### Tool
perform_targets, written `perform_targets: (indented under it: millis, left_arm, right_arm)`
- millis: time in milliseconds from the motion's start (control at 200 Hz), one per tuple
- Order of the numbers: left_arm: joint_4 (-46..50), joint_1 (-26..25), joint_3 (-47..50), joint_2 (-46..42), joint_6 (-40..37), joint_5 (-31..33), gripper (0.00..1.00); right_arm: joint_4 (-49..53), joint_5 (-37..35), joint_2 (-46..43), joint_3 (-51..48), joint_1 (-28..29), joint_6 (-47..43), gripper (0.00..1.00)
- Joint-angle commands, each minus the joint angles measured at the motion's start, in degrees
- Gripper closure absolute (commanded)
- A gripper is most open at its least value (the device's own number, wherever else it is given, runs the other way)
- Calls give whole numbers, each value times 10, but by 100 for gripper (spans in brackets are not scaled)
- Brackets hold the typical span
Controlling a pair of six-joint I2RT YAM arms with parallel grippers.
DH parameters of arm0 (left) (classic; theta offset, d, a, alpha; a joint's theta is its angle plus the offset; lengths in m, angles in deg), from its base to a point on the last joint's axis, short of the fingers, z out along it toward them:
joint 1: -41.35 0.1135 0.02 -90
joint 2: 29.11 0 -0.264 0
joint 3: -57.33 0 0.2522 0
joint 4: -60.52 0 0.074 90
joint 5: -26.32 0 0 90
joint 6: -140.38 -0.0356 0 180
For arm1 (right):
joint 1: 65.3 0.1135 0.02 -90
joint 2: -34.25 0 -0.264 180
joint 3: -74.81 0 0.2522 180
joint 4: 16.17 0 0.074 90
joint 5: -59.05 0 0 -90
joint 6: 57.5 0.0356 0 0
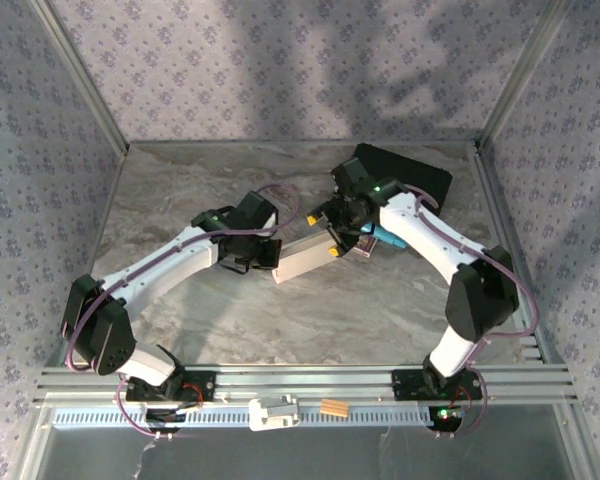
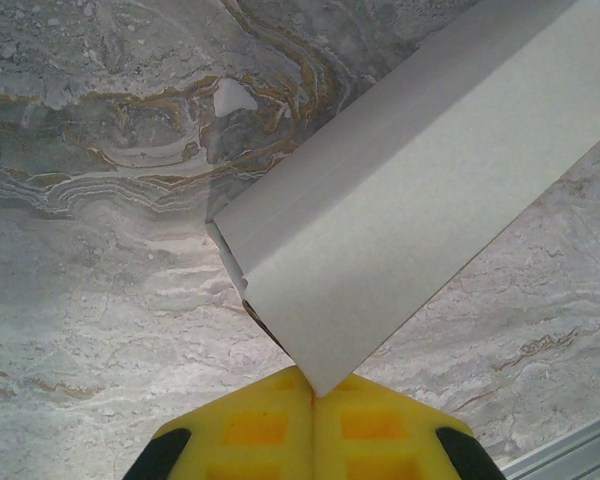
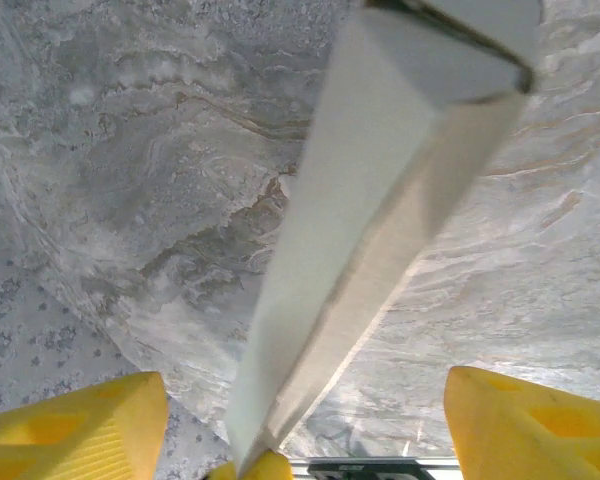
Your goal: Fold the paper box
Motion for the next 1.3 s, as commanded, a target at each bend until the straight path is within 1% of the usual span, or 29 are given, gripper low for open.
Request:
perform_targets:
  millis: [0, 115, 230, 265, 330, 430, 575, 590, 600, 605, 620, 630, 635, 640, 655, 750, 909, 1034, 1109, 1129, 1159, 1174, 1214, 1259, 1294]
  left_arm:
    - [38, -3, 21, 38, -10, 15, 100]
    - [37, -3, 18, 39, -9, 12, 100]
    - [36, -3, 17, 40, -8, 11, 100]
    - [37, -3, 17, 41, -8, 10, 100]
    - [38, -3, 14, 41, -8, 11, 100]
    - [34, -1, 14, 36, -2, 8, 100]
    - [28, 5, 8, 23, 17, -4, 99]
    - [27, 6, 7, 22, 18, -5, 97]
    - [27, 6, 6, 21, 19, -5, 70]
    - [27, 6, 5, 20, 20, -6, 60]
    - [27, 6, 5, 19, 20, -8, 38]
    - [27, 6, 4, 18, 21, -11, 14]
    - [27, 6, 4, 18, 21, -12, 7]
    - [27, 7, 4, 17, 21, -13, 4]
    - [26, 8, 3, 16, 24, -16, 1]
    - [19, 16, 1, 1, 38, -38, 0]
    - [-3, 30, -3, -46, 80, -46, 0]
    - [-55, 46, 40, -72, 131, -76, 0]
    - [-106, 57, 76, -80, 162, -91, 1]
    - [-120, 60, 88, -83, 173, -94, 2]
    - [-139, 67, 106, -91, 190, -97, 7]
    - [-152, 70, 117, -95, 197, -99, 11]
    - [-184, 81, 144, -108, 220, -102, 17]
    - [-223, 97, 169, -120, 241, -114, 30]
    - [-246, 110, 182, -125, 255, -128, 35]
  right_arm:
    - [-20, 11, -30, -41, -1, -10, 29]
    - [-44, 13, -21, -71, -9, -8, 30]
    - [-51, 17, -1, -70, -18, -14, 32]
    - [-50, 16, 2, -70, -19, -18, 35]
    - [-43, 15, 2, -75, -19, -22, 44]
    - [-35, 18, 1, -87, -20, -27, 52]
    - [-11, 18, 8, -102, -19, -34, 53]
    - [-9, 19, 8, -104, -19, -34, 53]
    - [-8, 19, 10, -104, -19, -35, 53]
    - [-7, 20, 10, -105, -19, -35, 53]
    - [-4, 20, 12, -106, -19, -35, 53]
    - [-2, 20, 13, -107, -19, -36, 53]
    - [-1, 20, 13, -107, -19, -36, 53]
    - [0, 20, 14, -107, -19, -36, 53]
    - [3, 20, 16, -108, -19, -37, 53]
    - [5, 20, 26, -115, -19, -37, 54]
    - [17, 15, 41, -112, -18, -40, 54]
    - [17, 16, 45, -112, -17, -39, 55]
    - [18, 15, 47, -112, -17, -38, 56]
    - [18, 15, 46, -111, -16, -38, 56]
    - [18, 15, 47, -112, -16, -37, 56]
    - [18, 15, 46, -112, -16, -37, 56]
    - [18, 15, 45, -111, -17, -38, 56]
    - [18, 15, 45, -112, -16, -38, 57]
    - [17, 15, 44, -112, -16, -38, 57]
